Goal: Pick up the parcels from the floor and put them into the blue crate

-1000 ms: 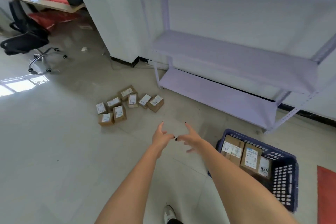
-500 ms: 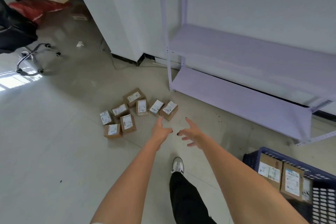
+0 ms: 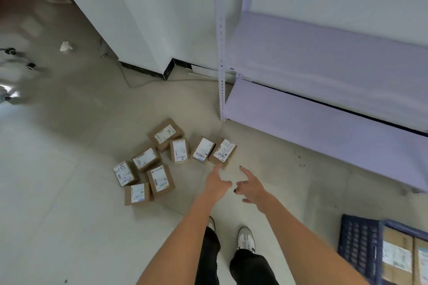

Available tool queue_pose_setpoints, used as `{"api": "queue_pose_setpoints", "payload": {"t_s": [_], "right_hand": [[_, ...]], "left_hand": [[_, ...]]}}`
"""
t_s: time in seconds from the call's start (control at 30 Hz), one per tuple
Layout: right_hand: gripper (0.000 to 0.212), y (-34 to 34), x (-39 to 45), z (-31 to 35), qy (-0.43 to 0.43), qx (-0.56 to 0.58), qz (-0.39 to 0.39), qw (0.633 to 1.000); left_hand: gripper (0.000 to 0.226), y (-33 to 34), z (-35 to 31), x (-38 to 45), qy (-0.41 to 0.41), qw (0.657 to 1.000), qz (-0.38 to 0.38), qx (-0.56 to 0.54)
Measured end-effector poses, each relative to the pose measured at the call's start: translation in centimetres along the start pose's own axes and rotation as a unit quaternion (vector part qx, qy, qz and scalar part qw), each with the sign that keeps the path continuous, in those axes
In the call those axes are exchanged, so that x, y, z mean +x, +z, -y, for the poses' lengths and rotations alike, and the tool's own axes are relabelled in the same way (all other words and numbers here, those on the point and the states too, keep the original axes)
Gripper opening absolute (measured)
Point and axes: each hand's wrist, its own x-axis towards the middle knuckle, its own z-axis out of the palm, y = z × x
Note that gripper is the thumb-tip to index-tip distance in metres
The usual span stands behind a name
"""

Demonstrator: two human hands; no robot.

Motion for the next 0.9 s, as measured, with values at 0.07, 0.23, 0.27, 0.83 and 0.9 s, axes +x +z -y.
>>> {"api": "queue_pose_setpoints", "payload": {"t_s": [0.07, 0.23, 0.27, 0.83, 0.9], "right_hand": [[0.075, 0.8, 5.5, -0.8, 0.012, 0.009, -0.003, 1.000], [0.075, 1.6, 21.6, -4.3, 0.013, 0.011, -0.043, 0.999], [0.075, 1.7, 25.0, -5.1, 0.010, 0.007, -0.053, 0.999], [0.076, 3.5, 48.1, -9.5, 0.018, 0.135, -0.061, 0.989], [0.078, 3.5, 46.6, -8.8, 0.020, 0.110, -0.068, 0.991]], "left_hand": [[0.070, 0.5, 1.6, 5.0, -0.009, 1.000, 0.009, 0.019], [0.068, 2.0, 8.0, 20.3, -0.014, 0.998, 0.014, 0.061], [0.066, 2.2, 9.2, 23.4, -0.008, 0.997, 0.002, 0.072], [0.058, 7.2, 17.4, 45.1, 0.013, 0.957, -0.056, 0.284], [0.058, 7.4, 16.8, 43.9, -0.007, 0.973, -0.053, 0.224]]}}
